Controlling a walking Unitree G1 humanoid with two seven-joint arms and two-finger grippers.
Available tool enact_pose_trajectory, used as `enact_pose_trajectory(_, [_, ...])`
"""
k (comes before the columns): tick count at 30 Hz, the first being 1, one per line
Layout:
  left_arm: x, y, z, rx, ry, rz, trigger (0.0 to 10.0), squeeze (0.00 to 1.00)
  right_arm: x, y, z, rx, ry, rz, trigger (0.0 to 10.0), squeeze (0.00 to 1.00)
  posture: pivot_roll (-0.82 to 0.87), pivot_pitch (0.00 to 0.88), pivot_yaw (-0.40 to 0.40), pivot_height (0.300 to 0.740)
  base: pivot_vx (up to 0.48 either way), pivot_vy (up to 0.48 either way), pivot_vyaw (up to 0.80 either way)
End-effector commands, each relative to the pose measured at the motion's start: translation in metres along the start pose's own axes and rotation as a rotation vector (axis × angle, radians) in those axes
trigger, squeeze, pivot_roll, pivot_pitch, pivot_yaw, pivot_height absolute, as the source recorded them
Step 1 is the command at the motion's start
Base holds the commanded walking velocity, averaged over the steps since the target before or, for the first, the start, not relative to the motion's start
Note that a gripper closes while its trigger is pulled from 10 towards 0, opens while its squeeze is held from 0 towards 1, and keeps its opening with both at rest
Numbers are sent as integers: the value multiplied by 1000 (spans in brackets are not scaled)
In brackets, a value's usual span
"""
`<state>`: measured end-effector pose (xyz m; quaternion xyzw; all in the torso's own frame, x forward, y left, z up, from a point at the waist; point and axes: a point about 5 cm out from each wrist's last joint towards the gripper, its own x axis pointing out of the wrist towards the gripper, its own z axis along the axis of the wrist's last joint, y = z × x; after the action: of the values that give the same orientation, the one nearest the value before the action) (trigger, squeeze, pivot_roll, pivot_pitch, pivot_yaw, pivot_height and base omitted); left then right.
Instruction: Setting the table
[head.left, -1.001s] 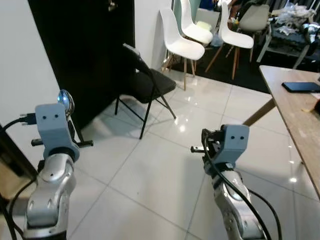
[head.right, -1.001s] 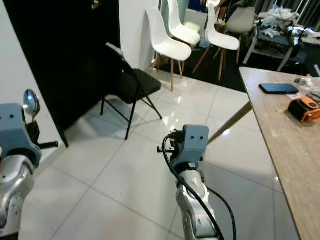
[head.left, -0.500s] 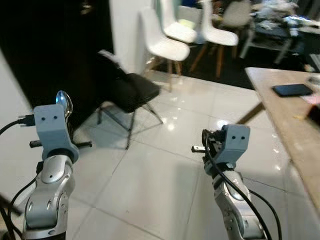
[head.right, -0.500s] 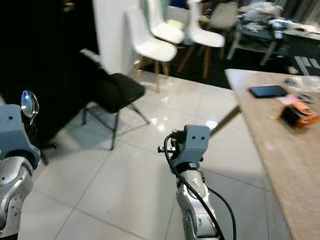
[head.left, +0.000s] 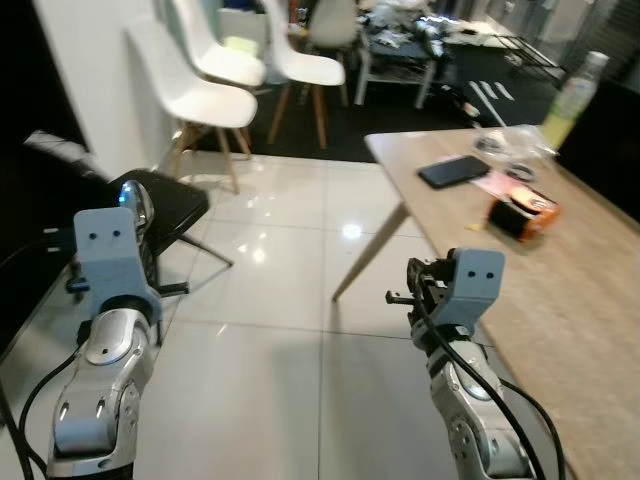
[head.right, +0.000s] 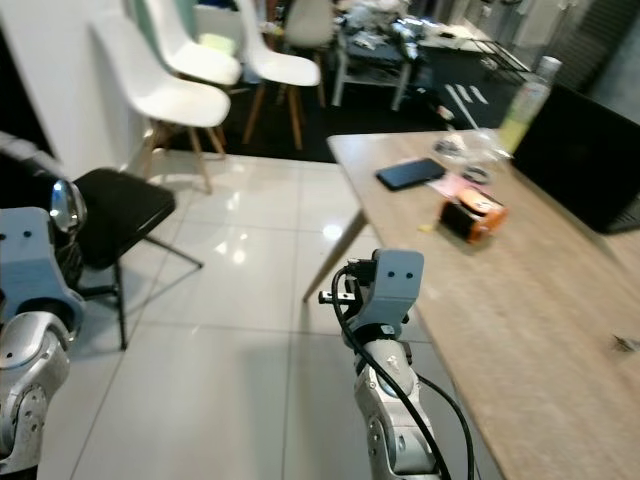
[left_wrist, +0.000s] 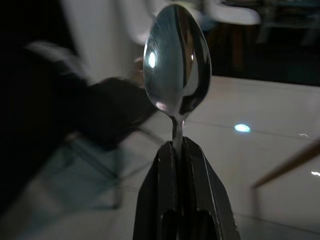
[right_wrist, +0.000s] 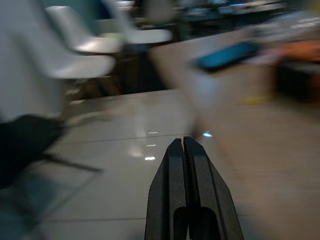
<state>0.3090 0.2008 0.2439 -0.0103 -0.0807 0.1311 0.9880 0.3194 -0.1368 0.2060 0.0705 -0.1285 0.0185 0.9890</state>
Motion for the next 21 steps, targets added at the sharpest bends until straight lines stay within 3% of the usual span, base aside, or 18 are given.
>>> enact_pose_trajectory(1, [-1, 2, -2, 10, 8, 1, 10000, 0, -1, -1, -1, 4, 9, -10, 10000, 0, 38, 136, 2, 740, 394, 0, -800])
enact_pose_trajectory(7, [-1, 1, -3, 9, 11, -6, 10000, 0, 0, -2, -2, 3, 10, -12, 10000, 0, 38, 134, 3, 740, 383, 0, -800])
enact_pose_trajectory(21, [-4, -15, -8, 4, 51, -129, 10000, 0, 1, -2, -2, 1, 11, -16, 10000, 0, 41, 126, 6, 740, 0, 0, -800])
